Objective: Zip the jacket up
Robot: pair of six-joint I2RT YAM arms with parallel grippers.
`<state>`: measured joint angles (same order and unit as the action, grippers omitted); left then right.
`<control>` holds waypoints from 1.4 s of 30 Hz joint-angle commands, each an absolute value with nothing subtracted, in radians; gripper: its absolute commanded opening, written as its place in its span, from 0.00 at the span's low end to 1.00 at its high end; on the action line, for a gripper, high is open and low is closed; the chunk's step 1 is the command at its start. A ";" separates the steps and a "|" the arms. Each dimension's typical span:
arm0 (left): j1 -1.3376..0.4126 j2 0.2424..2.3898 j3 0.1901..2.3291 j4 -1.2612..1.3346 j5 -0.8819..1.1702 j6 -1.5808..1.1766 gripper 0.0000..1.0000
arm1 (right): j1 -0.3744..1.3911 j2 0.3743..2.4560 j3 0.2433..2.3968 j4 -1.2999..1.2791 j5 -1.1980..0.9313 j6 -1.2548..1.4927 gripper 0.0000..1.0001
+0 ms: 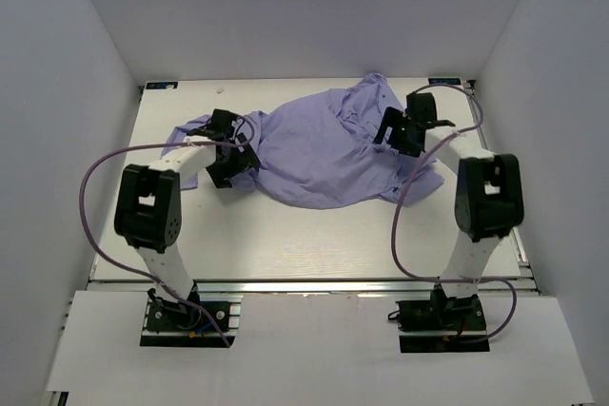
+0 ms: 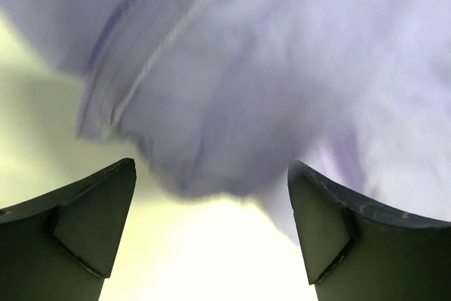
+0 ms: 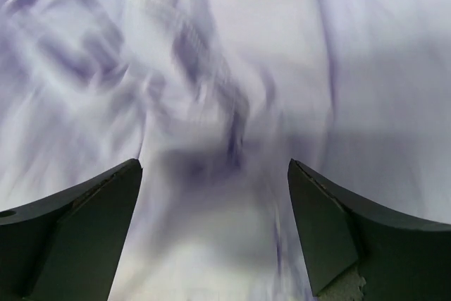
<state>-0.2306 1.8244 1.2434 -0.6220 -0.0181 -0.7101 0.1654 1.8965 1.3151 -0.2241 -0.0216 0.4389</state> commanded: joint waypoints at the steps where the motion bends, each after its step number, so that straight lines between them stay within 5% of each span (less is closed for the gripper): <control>1: -0.236 1.646 1.192 -0.665 -0.083 -0.687 0.98 | 0.160 1.654 1.249 -0.279 0.027 0.371 0.89; 8: -0.062 1.608 1.099 -0.680 -0.031 -0.703 0.98 | -0.055 1.513 1.096 -0.368 -0.052 0.449 0.90; 17: -0.025 1.762 1.091 -0.479 0.179 -0.710 0.97 | -0.218 1.725 1.137 -0.247 -0.273 0.460 0.89; 25: -0.025 1.805 1.057 -0.358 0.279 -0.689 0.69 | -0.221 1.925 1.195 -0.051 -0.365 0.558 0.83; 28: -0.025 1.806 1.052 -0.342 0.308 -0.683 0.29 | -0.219 1.956 1.213 -0.025 -0.376 0.569 0.81; 29: -0.025 1.798 1.049 -0.338 0.310 -0.683 0.04 | -0.221 1.959 1.235 -0.032 -0.373 0.566 0.81; 30: -0.025 1.792 1.046 -0.337 0.310 -0.683 0.00 | -0.219 1.953 1.239 -0.034 -0.368 0.561 0.81; 42: -0.025 1.565 1.043 -0.416 0.261 -0.672 0.00 | -0.219 1.822 1.233 -0.224 -0.252 0.440 0.73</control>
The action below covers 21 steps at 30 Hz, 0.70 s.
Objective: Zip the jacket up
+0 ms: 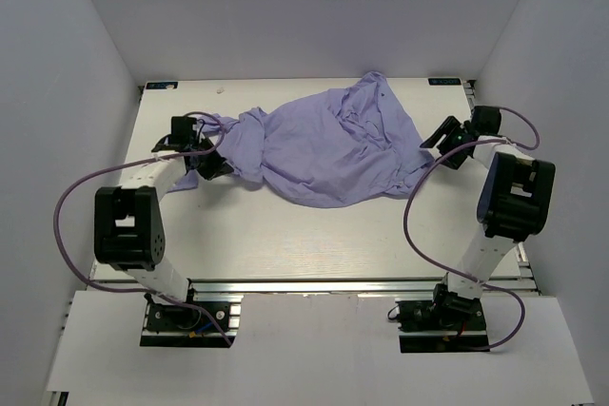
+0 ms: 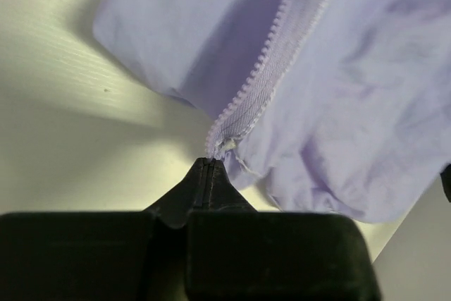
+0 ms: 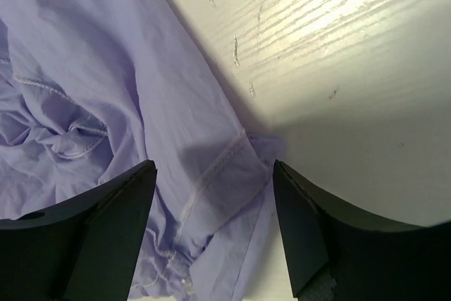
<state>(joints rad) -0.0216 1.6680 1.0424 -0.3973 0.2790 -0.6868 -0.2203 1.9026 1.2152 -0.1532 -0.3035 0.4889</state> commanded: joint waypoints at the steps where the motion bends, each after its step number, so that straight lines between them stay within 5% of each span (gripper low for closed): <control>1: -0.025 1.554 1.046 -0.423 0.258 -0.672 0.00 | -0.218 1.815 1.229 -0.233 -0.249 0.437 0.72; 6: -0.025 1.517 1.058 -0.456 0.253 -0.669 0.00 | -0.218 1.799 1.200 -0.233 -0.278 0.423 0.57; 17: -0.025 1.477 1.083 -0.489 0.229 -0.663 0.00 | -0.207 1.905 1.258 -0.258 -0.262 0.407 0.58; 19: -0.025 1.476 1.085 -0.489 0.225 -0.663 0.00 | -0.201 1.917 1.275 -0.249 -0.276 0.400 0.46; 20: -0.025 1.476 1.085 -0.488 0.225 -0.663 0.00 | -0.198 1.917 1.273 -0.238 -0.288 0.400 0.33; 21: -0.025 1.474 1.085 -0.486 0.227 -0.663 0.00 | -0.195 1.913 1.273 -0.227 -0.290 0.402 0.10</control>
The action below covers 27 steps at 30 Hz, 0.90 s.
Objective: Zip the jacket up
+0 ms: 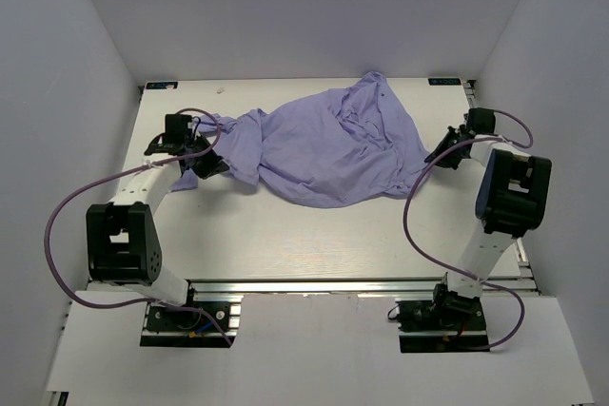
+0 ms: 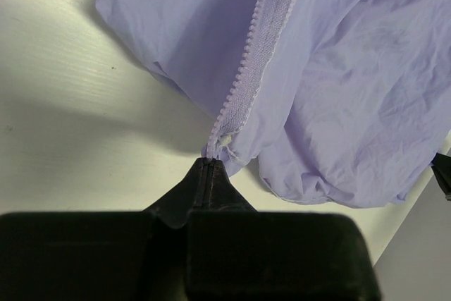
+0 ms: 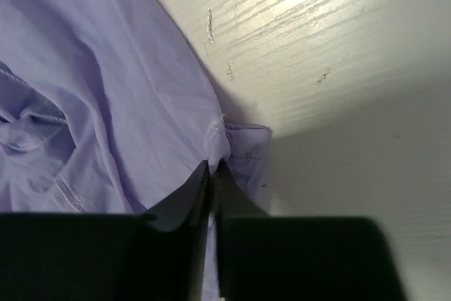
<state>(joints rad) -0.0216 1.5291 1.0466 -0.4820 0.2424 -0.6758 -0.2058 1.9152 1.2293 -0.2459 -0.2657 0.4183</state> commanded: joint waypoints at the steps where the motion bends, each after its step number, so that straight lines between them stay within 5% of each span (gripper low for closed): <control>1: -0.025 1.474 1.088 -0.485 0.227 -0.663 0.00 | -0.183 1.907 1.284 -0.219 -0.279 0.394 0.00; 11: -0.025 1.408 1.091 -0.520 0.253 -0.663 0.00 | -0.013 1.720 1.569 -0.455 0.087 0.171 0.00; 17: -0.025 1.267 1.034 -0.567 0.239 -0.690 0.00 | 0.423 1.525 1.522 -0.486 0.196 0.028 0.00; 23: -0.023 1.168 0.950 -0.641 0.206 -0.704 0.00 | 0.937 1.470 1.179 -0.428 0.201 0.196 0.00; 24: -0.025 1.160 0.940 -0.653 0.199 -0.703 0.00 | 0.993 1.471 1.092 -0.411 0.133 0.262 0.04; 25: -0.025 1.154 0.936 -0.673 0.193 -0.696 0.00 | 1.008 1.470 1.054 -0.388 0.097 0.290 0.31; 27: -0.025 1.137 0.919 -0.698 0.180 -0.687 0.00 | 1.017 1.432 0.978 -0.388 0.077 0.355 0.45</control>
<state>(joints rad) -0.0216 1.1732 0.9371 -0.6319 0.2150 -0.6960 1.0267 1.4681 1.0634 -0.3626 0.1078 0.2234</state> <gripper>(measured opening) 0.015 0.408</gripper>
